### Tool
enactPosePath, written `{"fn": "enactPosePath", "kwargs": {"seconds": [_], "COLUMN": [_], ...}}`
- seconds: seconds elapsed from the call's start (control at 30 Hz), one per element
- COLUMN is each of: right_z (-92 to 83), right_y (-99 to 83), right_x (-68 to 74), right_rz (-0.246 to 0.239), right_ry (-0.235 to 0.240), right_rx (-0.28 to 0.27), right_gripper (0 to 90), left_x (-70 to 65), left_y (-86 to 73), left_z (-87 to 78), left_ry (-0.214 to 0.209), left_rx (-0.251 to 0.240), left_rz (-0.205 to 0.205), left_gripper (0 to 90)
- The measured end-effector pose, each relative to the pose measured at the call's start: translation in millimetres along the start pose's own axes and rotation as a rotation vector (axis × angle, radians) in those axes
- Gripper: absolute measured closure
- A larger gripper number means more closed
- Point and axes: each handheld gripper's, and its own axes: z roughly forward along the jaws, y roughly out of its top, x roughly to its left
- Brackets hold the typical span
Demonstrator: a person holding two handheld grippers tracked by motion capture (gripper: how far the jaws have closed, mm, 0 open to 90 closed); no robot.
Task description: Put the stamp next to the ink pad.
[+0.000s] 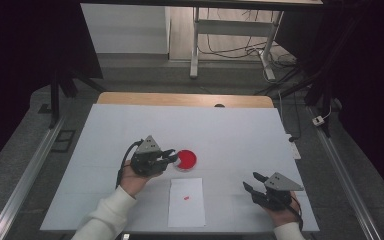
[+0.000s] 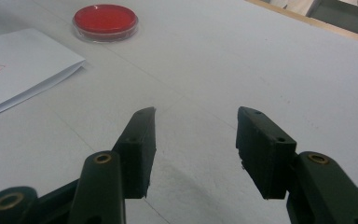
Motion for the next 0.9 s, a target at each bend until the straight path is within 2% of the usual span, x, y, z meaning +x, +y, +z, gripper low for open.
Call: {"fn": "enactPosePath", "kwargs": {"seconds": [0.23, 0.4, 0.57, 0.9], "right_z": [1.3, 2.3, 2.9, 3.6], "right_y": [-0.3, -0.5, -0.8, -1.7], "right_x": [0.2, 0.3, 0.6, 1.0], "right_rz": [-0.006, -0.013, -0.014, -0.022], "right_ry": [-0.004, -0.004, -0.005, -0.011], "right_rx": [0.011, 0.012, 0.015, 0.024], "right_gripper": [47.1, 47.1, 47.2, 47.1], "left_x": [12.9, 22.7, 31.5, 48.3], "left_y": [-2.8, -4.5, -5.7, -10.7], "left_z": [2.6, 6.1, 12.0, 26.9], "left_ry": [0.025, 0.06, 0.1, 0.15], "left_rx": [0.012, 0.031, 0.054, 0.103], "left_rz": [-0.026, -0.035, -0.044, -0.067], "left_gripper": [74.9, 74.8, 74.8, 74.8]}}
